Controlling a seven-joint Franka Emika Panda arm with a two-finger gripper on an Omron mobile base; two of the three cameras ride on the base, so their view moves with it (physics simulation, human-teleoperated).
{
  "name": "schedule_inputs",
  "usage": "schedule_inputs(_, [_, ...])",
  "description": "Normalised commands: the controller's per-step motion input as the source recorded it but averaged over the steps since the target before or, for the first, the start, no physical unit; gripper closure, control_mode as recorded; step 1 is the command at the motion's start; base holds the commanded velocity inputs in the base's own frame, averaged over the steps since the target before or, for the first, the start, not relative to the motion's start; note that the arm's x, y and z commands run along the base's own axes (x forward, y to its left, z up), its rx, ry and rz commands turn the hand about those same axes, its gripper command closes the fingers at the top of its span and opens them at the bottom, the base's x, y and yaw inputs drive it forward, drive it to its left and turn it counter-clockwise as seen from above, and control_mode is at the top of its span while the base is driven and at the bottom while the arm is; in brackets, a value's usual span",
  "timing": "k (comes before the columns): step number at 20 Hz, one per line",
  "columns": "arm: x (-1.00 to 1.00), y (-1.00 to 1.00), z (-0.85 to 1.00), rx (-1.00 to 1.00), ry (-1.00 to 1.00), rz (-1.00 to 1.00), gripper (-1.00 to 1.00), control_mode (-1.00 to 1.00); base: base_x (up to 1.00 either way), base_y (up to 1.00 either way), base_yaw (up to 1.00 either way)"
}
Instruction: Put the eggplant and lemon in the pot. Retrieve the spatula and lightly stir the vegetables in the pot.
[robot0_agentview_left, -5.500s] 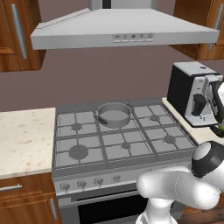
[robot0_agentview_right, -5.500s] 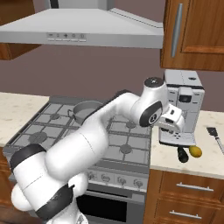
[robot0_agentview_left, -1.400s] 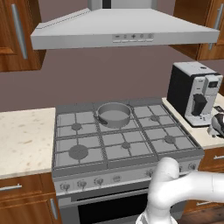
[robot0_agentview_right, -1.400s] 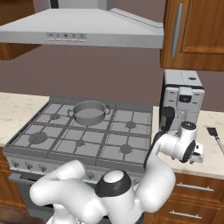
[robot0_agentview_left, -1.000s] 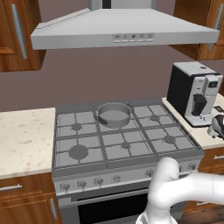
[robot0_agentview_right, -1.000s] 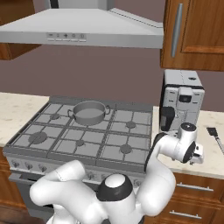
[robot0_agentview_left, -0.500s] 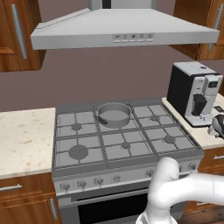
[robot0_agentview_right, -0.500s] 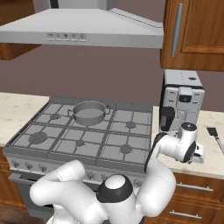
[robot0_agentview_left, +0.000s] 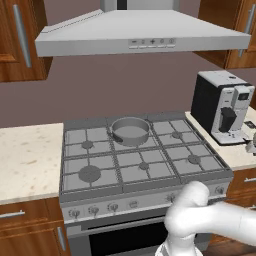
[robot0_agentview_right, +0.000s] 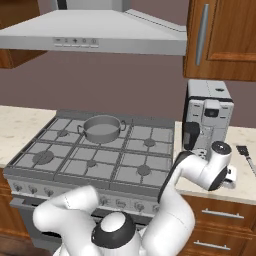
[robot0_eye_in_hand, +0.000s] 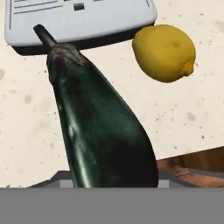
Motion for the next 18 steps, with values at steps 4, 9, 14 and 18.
schedule_inputs(4, [-0.61,0.57,0.80,0.00,-0.20,0.00,1.00,-1.00,0.00,0.00,0.00])
schedule_inputs(9, [-0.41,0.87,0.69,-0.03,-0.02,0.00,1.00,-1.00,0.00,0.00,0.00])
schedule_inputs(14, [-0.32,1.00,0.80,-0.08,0.00,0.00,1.00,-1.00,0.00,0.00,0.00])
schedule_inputs(18, [-0.04,1.00,0.84,-0.11,0.01,0.01,1.00,-1.00,0.00,0.00,0.00])
